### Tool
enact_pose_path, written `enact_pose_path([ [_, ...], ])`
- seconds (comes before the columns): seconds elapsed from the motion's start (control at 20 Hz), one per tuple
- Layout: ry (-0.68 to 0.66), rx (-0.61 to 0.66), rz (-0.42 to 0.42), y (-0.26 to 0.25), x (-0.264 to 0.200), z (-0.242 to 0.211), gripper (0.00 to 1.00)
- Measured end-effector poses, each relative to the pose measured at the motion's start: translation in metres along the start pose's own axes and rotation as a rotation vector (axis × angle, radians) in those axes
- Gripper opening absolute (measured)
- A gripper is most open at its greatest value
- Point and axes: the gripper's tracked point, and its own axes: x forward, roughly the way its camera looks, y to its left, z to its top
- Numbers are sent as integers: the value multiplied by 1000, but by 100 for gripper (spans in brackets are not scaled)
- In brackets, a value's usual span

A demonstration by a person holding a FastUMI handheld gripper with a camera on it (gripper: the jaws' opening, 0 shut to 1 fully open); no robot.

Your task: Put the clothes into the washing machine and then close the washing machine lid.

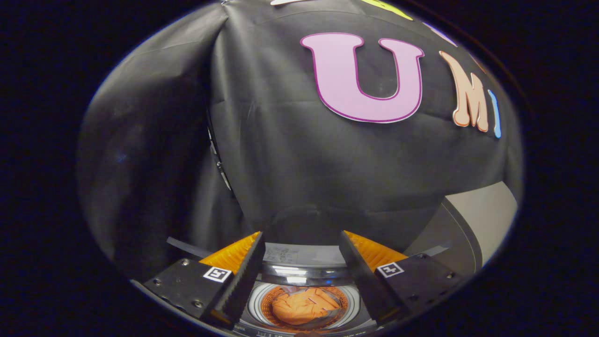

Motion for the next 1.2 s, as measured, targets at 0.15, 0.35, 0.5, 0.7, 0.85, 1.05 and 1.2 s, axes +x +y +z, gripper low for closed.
enact_pose_path([
  [0.15,-4,4,0,0,1,-1,97],
  [0.35,-8,7,3,0,1,0,97],
  [0.5,-2,6,7,-1,2,-1,97],
  [0.7,5,20,15,-2,3,-2,97],
  [0.85,22,29,13,-4,4,-4,97],
  [1.05,11,47,10,-6,2,4,97],
  [1.2,-47,44,13,-7,-2,7,97],
])
